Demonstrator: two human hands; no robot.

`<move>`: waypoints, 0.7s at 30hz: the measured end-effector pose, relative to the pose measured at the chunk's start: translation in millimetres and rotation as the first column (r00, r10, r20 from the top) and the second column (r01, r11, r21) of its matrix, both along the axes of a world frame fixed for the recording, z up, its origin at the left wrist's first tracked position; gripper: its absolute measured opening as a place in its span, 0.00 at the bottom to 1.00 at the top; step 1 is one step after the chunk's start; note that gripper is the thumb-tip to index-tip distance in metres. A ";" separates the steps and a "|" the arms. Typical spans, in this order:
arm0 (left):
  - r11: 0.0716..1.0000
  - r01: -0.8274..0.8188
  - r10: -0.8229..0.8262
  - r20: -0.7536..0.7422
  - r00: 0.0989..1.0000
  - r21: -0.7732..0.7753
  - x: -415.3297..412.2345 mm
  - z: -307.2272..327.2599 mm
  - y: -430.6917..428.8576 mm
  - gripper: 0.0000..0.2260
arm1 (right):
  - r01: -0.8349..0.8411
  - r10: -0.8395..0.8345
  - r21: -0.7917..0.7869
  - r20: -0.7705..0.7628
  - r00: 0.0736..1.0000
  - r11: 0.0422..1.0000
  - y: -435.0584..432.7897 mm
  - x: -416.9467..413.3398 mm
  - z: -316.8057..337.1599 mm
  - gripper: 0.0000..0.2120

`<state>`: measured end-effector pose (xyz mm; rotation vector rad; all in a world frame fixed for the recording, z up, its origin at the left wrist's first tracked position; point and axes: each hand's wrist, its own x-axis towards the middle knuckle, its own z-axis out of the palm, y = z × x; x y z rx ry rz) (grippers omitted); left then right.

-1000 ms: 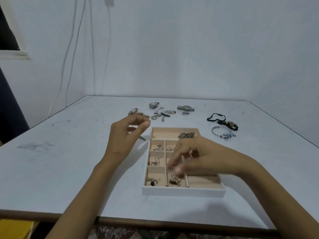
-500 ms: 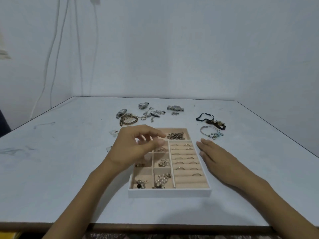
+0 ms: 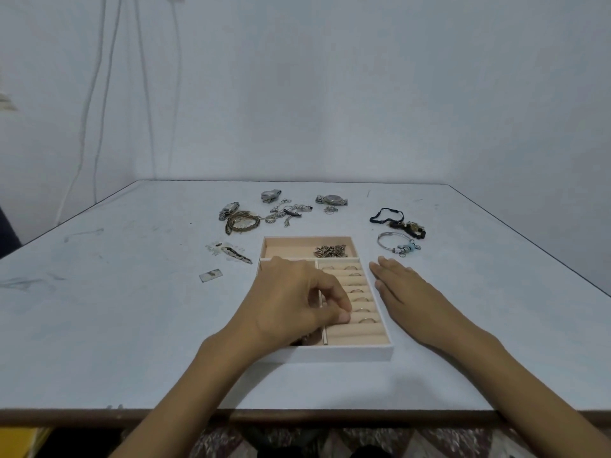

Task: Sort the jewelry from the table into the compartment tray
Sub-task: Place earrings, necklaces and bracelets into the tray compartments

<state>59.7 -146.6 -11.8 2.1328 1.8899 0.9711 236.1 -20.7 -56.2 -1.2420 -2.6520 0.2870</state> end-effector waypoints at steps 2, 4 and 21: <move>1.000 0.013 -0.012 -0.053 0.999 0.022 -0.5 -0.4 -0.2 0.06 | -0.001 0.001 0.000 0.001 1.000 1.000 0.7 0.0 -0.6 0.22; 1.000 0.023 -0.022 -0.089 0.996 0.013 0.6 1.3 -0.9 0.05 | -0.002 0.002 0.003 0.003 1.000 1.000 1.2 0.1 -1.1 0.22; 0.997 0.002 -0.039 -0.455 0.889 -0.083 4.3 13.5 2.9 0.07 | -0.006 0.006 0.006 0.012 1.000 1.000 0.5 0.2 0.0 0.22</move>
